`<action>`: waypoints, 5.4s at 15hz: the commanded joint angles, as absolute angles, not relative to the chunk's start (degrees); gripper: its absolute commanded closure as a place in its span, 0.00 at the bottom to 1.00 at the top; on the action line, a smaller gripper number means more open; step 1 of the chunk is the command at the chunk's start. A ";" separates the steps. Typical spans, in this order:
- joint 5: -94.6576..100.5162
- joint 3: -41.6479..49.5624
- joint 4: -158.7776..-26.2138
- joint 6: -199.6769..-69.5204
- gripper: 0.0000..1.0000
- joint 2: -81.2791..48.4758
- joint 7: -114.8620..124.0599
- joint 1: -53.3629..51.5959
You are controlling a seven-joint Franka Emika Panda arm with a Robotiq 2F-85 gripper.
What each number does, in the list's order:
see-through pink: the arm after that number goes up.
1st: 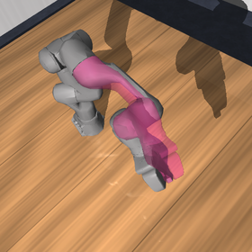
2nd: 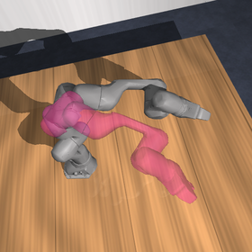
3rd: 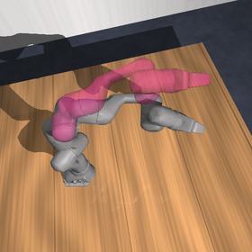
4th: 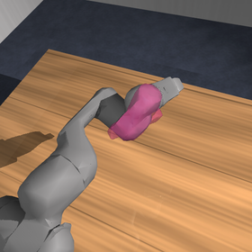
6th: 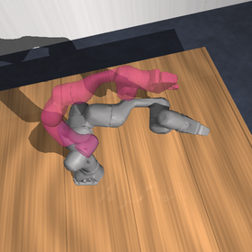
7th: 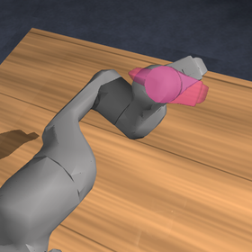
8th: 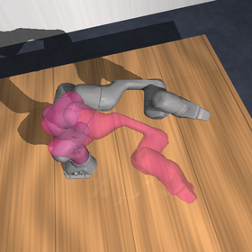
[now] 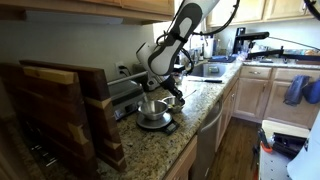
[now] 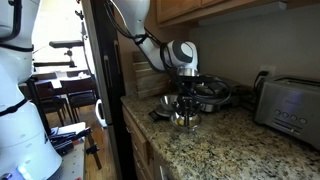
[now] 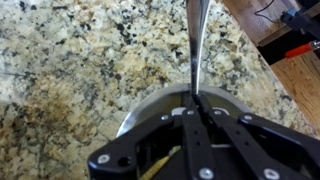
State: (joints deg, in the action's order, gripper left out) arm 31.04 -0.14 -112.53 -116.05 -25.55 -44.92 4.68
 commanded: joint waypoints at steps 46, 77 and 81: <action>21.74 -2.27 -121.91 -121.14 0.98 -8.85 -52.73 1.12; 71.62 -3.72 -132.20 -133.25 0.98 -8.96 -16.64 -4.28; 74.38 -3.94 -136.15 -135.35 0.98 -6.18 -13.17 -4.09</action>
State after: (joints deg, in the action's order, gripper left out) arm 71.05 -3.81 -130.22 -132.68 -11.70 -16.51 -4.76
